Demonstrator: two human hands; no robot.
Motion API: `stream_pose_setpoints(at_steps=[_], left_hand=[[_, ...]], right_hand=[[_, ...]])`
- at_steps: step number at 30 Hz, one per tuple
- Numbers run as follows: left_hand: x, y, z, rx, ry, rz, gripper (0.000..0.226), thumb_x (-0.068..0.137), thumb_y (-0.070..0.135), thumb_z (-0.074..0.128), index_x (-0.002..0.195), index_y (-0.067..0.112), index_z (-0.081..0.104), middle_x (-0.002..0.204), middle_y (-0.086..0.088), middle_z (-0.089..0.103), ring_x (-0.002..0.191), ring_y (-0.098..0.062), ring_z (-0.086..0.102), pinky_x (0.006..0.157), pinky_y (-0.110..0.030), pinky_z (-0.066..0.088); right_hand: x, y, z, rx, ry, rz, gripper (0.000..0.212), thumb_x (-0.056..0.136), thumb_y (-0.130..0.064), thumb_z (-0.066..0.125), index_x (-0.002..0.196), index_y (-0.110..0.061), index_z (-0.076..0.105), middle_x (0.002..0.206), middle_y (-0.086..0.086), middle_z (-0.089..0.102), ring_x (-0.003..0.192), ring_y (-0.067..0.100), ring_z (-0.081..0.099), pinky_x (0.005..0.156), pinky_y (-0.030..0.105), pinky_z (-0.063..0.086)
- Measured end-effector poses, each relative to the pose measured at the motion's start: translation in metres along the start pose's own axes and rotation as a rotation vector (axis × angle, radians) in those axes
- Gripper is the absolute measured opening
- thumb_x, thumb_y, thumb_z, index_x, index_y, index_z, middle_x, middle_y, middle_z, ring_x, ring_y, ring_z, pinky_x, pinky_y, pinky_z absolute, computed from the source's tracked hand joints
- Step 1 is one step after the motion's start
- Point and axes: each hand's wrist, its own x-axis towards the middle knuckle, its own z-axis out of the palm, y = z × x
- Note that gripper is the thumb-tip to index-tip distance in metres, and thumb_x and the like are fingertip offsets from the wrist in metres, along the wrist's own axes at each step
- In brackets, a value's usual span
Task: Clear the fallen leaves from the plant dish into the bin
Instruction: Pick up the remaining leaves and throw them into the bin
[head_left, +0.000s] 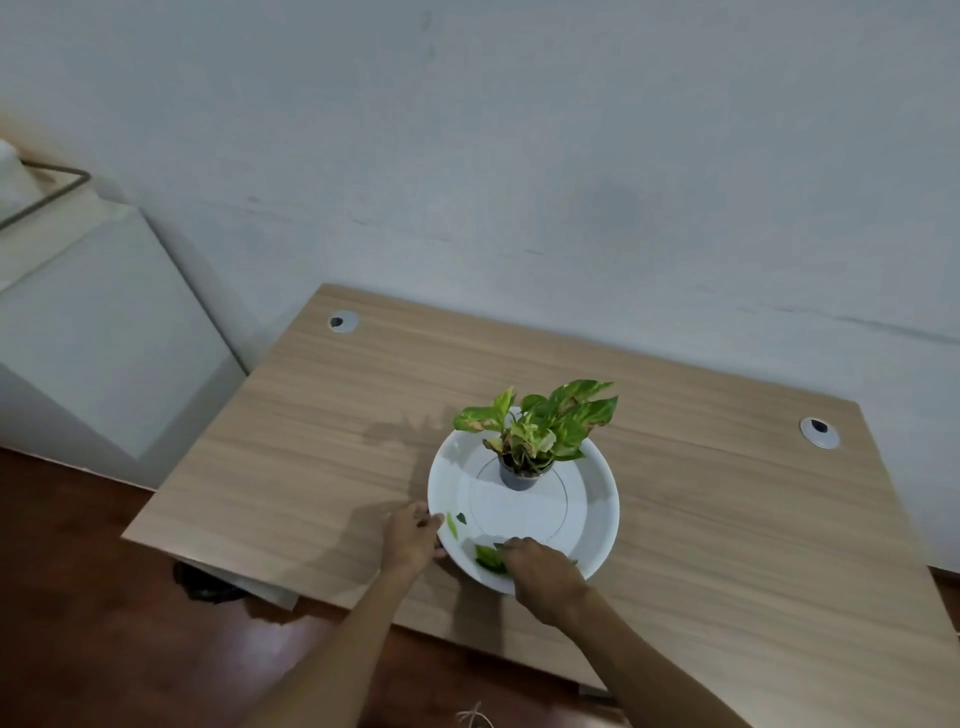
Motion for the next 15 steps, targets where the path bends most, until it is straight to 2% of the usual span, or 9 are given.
stream_pose_setpoints(at_steps=[2, 4, 7, 9, 12, 15], left_hand=[[0.001, -0.002, 0.0, 0.001, 0.001, -0.006, 0.014, 0.091, 0.005, 0.059, 0.102, -0.003, 0.061, 0.101, -0.019, 0.068, 0.084, -0.033, 0.07, 0.063, -0.041, 0.062], [0.002, -0.002, 0.0, -0.003, 0.002, -0.014, 0.014, 0.09, 0.005, 0.06, 0.103, -0.002, 0.061, 0.106, -0.019, 0.067, 0.083, -0.034, 0.07, 0.06, -0.04, 0.062], [0.002, 0.0, -0.001, -0.017, 0.004, -0.038, 0.01, 0.09, 0.005, 0.061, 0.099, 0.0, 0.061, 0.104, -0.018, 0.063, 0.07, -0.03, 0.066, 0.048, -0.031, 0.058], [0.003, 0.001, -0.003, -0.034, -0.013, -0.066, 0.009, 0.089, 0.003, 0.061, 0.098, 0.002, 0.06, 0.099, -0.017, 0.062, 0.065, -0.028, 0.063, 0.045, -0.027, 0.056], [0.006, 0.001, -0.007, -0.066, -0.048, -0.078, 0.01, 0.089, -0.001, 0.061, 0.098, -0.002, 0.06, 0.09, -0.017, 0.063, 0.063, -0.027, 0.063, 0.046, -0.028, 0.056], [0.006, 0.003, -0.01, -0.108, -0.07, -0.071, 0.006, 0.089, -0.003, 0.06, 0.094, -0.001, 0.059, 0.085, -0.016, 0.063, 0.064, -0.028, 0.064, 0.047, -0.028, 0.058]], right_hand=[[0.004, -0.003, -0.006, 0.019, 0.007, 0.01, 0.027, 0.087, -0.001, 0.05, 0.111, -0.006, 0.061, 0.111, 0.015, 0.063, 0.099, 0.033, 0.063, 0.075, 0.04, 0.047], [0.012, -0.01, -0.012, 0.09, 0.047, -0.009, 0.033, 0.087, -0.003, 0.05, 0.116, -0.01, 0.063, 0.111, 0.014, 0.063, 0.1, 0.034, 0.062, 0.075, 0.038, 0.046], [0.027, -0.024, -0.015, 0.176, 0.092, -0.057, 0.053, 0.088, -0.007, 0.054, 0.14, -0.015, 0.049, 0.134, 0.011, 0.055, 0.121, 0.033, 0.053, 0.093, 0.041, 0.048], [0.035, -0.032, -0.014, 0.151, 0.082, -0.118, 0.06, 0.09, -0.01, 0.054, 0.147, -0.012, 0.037, 0.15, 0.01, 0.041, 0.137, 0.031, 0.039, 0.106, 0.042, 0.041], [0.046, -0.033, -0.007, 0.005, 0.072, -0.226, 0.063, 0.094, -0.015, 0.051, 0.151, -0.006, 0.026, 0.158, 0.012, 0.029, 0.147, 0.029, 0.026, 0.113, 0.043, 0.032], [0.049, -0.025, 0.002, -0.067, 0.057, -0.277, 0.061, 0.097, -0.014, 0.047, 0.152, -0.003, 0.022, 0.16, 0.015, 0.026, 0.148, 0.031, 0.024, 0.116, 0.043, 0.03]])
